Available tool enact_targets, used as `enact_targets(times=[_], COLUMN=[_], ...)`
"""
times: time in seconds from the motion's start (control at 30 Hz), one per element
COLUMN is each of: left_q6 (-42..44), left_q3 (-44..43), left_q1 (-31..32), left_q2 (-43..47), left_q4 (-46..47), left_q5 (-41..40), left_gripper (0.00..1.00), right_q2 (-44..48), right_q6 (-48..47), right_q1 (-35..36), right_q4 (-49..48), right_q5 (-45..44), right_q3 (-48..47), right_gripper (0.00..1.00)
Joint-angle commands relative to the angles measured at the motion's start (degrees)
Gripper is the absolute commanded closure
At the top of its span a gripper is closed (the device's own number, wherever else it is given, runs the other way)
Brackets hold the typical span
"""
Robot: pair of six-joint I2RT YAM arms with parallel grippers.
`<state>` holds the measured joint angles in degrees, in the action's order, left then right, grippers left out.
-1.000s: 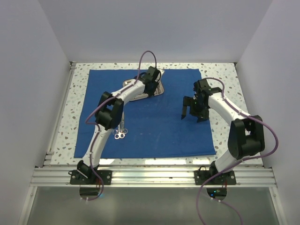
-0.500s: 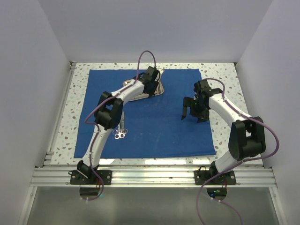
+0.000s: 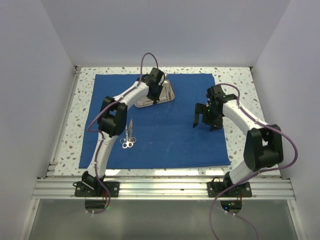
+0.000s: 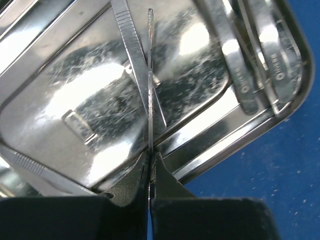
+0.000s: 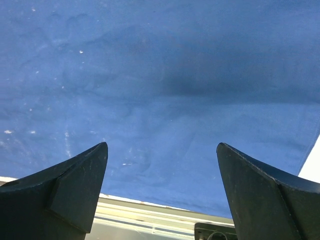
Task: Open and lay out the surgical kit
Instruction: Pick up the medical item from the container, then place the medical item in the surgical kit.
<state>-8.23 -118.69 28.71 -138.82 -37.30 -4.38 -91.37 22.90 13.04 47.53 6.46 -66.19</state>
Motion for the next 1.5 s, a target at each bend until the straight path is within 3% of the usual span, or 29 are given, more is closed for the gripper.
enact_targets(times=[0.0, 0.17, 0.4, 0.53, 0.73, 0.97, 1.2, 1.27, 1.3, 1.37, 1.4, 1.47], left_q6=[-3.8, -7.8, -20.5, -26.7, -35.7, -48.2, -53.6, -53.9, -54.2, -54.2, -54.3, -52.9], left_q3=[-1.0, 5.4, 31.5, 42.6, 56.5, 72.2, 78.3, 79.1, 79.6, 79.7, 79.1, 76.2], left_q1=[-2.1, -2.3, -2.1, -1.8, 1.4, 6.0, 8.9, 9.8, 9.9, 10.0, 10.0, 10.0], left_q2=[4.7, 13.1, 32.9, 40.3, 47.3, 54.3, 54.1, 53.6, 53.4, 52.8, 52.8, 53.0], left_q4=[-9.3, -8.5, 4.6, 11.1, 20.2, 35.0, 40.9, 41.4, 41.6, 41.6, 41.3, 38.9], left_q5=[1.3, 3.1, 15.3, 18.1, 18.8, 13.6, 12.6, 12.6, 12.7, 13.2, 13.4, 13.5], left_gripper=[1.0, 1.0, 1.0, 1.0, 1.0, 1.0, 1.0, 0.91, 0.74, 0.59, 0.46, 0.41], right_q2=[2.0, 3.2, 7.6, 11.6, 16.7, 21.7, 23.2, 23.4, 23.5, 23.6, 23.6, 23.7], right_q6=[0.2, 1.8, 5.0, 6.4, 7.3, 5.2, 5.3, 5.3, 5.2, 5.3, 5.1, 5.1], right_q1=[-0.4, -0.3, -0.3, -0.3, -0.3, -0.3, -0.2, 0.1, 0.0, 0.1, 0.1, 0.1], right_q4=[-1.2, -2.3, -5.8, -7.0, -7.5, -4.7, -5.2, -5.3, -5.4, -5.5, -5.4, -5.3], right_q5=[2.5, 4.3, 7.8, 9.4, 11.2, 11.3, 12.5, 12.5, 12.5, 12.4, 12.4, 12.0], right_q3=[-1.8, -1.3, 3.6, 6.9, 11.3, 13.5, 16.1, 16.4, 16.6, 17.1, 17.1, 17.1], right_gripper=[0.06, 0.06, 0.06, 0.06, 0.06, 0.06, 0.06, 0.06, 0.06, 0.06, 0.06, 0.06])
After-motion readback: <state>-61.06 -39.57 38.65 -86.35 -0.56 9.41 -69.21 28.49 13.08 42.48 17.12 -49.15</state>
